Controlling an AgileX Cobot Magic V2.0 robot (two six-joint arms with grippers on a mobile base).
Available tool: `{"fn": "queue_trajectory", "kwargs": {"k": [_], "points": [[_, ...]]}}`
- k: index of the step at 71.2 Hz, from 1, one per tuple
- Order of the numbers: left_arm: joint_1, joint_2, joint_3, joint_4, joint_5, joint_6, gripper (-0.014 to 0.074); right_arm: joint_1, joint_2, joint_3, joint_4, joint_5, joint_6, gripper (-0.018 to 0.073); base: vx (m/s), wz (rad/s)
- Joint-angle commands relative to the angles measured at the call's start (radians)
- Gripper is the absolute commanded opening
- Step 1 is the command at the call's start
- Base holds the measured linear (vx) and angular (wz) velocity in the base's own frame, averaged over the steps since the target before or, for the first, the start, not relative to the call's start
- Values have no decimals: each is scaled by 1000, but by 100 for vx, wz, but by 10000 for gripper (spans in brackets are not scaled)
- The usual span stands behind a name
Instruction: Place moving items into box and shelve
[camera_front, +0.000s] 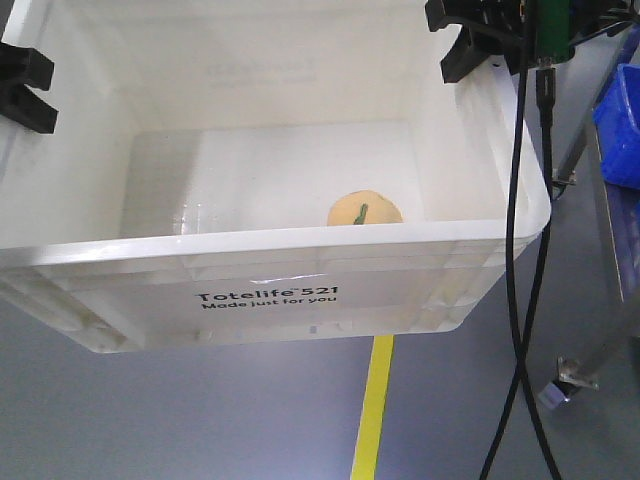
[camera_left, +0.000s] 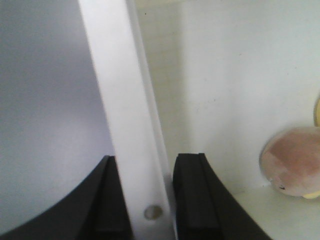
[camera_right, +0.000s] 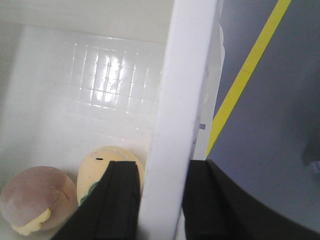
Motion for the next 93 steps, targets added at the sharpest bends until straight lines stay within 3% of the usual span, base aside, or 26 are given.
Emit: {"fn": "queue_trajectory", "kwargs": {"k": [1, 93], "points": [[-8, -44, -44, -86, -90, 21, -17, 2, -64, -48, 74, -19, -15, -12, 54, -12], [-8, -44, -44, -86, -90, 21, -17, 2, -64, -48, 77, -23, -15, -12, 51, -10]]}}
